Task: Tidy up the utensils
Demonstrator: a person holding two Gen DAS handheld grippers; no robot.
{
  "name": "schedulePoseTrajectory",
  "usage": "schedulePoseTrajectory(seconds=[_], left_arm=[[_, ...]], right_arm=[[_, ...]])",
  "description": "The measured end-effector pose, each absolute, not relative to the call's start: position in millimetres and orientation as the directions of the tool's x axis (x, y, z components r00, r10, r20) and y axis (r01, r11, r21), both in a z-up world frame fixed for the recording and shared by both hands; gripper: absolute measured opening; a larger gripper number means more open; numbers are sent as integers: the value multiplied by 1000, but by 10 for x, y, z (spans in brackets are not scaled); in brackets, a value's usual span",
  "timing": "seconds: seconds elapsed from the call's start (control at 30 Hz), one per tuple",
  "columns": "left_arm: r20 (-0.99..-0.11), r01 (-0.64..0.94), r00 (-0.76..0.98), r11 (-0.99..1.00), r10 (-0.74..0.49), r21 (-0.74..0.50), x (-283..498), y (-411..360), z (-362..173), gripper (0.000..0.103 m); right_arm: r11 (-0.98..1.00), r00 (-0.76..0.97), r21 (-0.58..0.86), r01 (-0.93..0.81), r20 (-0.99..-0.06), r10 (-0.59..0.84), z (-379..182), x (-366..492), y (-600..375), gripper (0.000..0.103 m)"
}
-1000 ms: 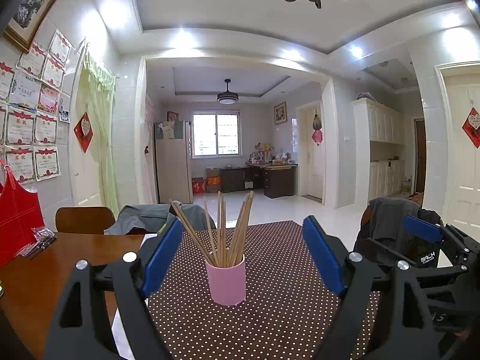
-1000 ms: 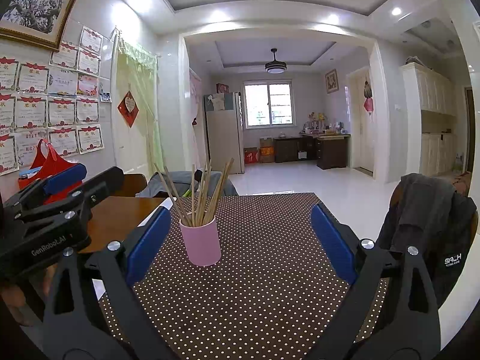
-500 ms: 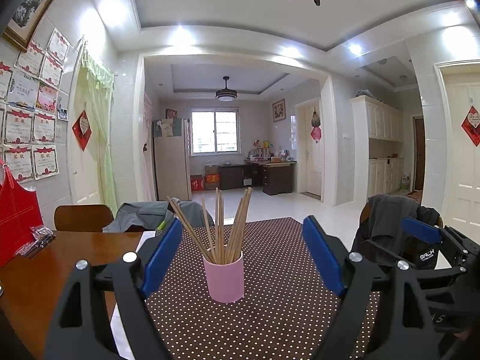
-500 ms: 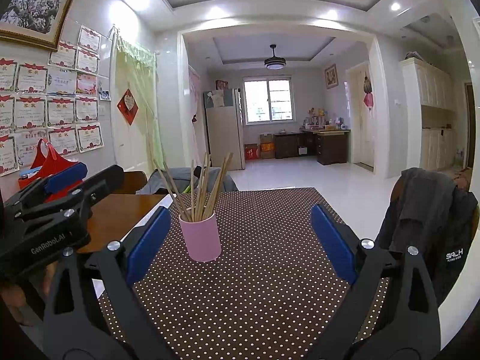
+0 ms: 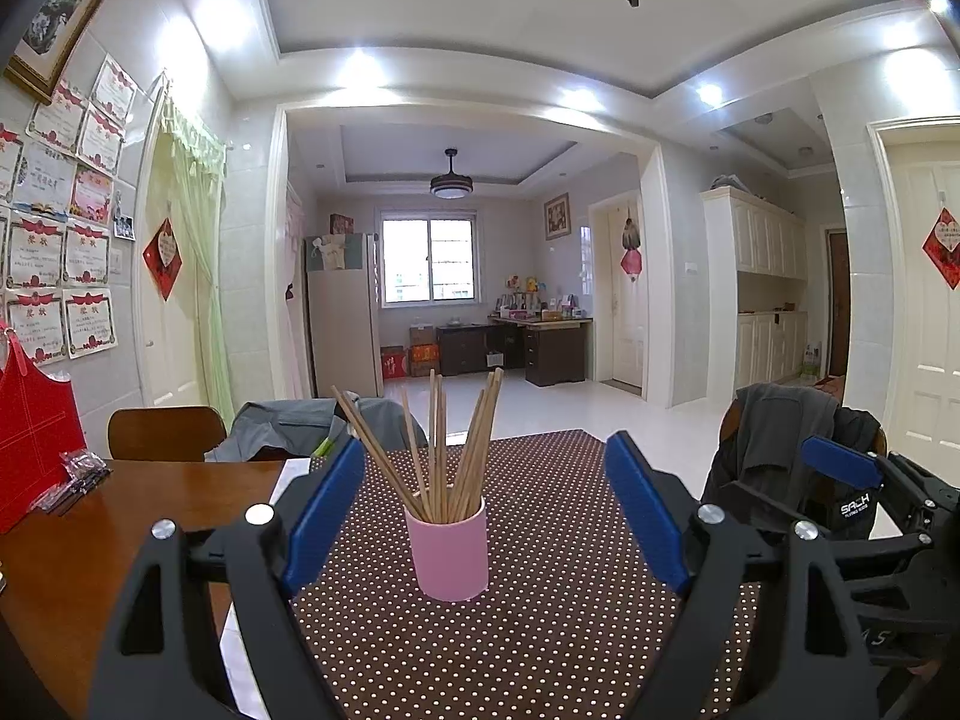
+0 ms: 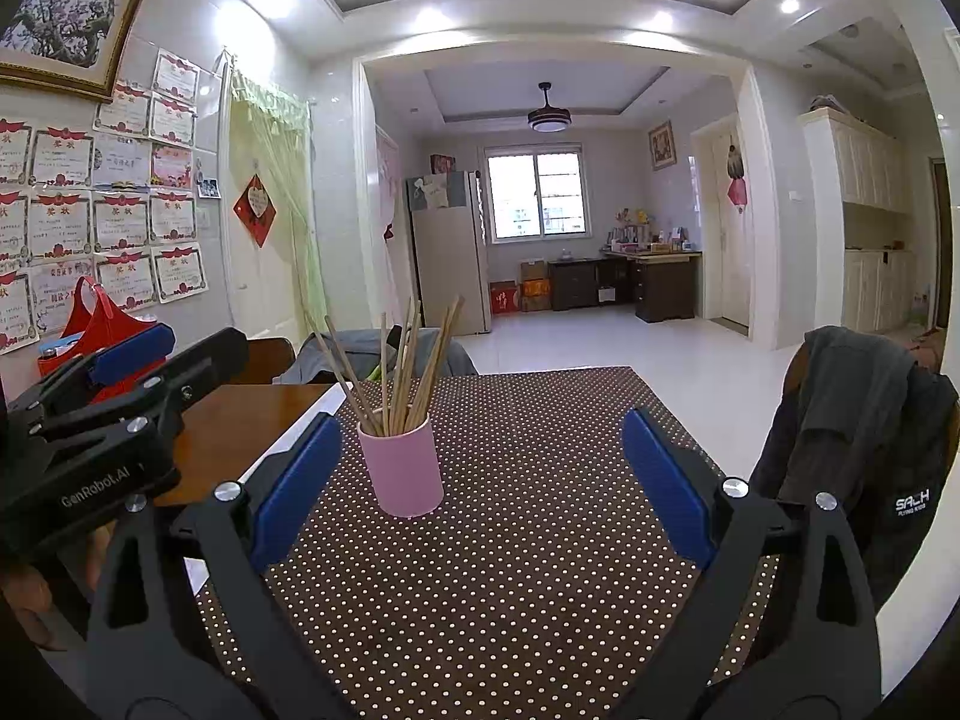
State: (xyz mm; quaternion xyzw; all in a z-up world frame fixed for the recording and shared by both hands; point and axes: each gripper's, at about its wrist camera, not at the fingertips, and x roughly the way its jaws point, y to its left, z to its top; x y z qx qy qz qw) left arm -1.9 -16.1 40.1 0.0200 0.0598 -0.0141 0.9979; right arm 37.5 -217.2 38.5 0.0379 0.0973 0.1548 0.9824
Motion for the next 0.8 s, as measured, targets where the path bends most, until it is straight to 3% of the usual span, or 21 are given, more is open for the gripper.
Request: schedulePoseTrajectory(seconds=[0.8], left_arm=[[-127, 32, 991, 999, -27, 40, -13, -173, 372, 81]], right_arm=[[948, 929, 113, -297, -195, 314, 356, 418, -2167, 93]])
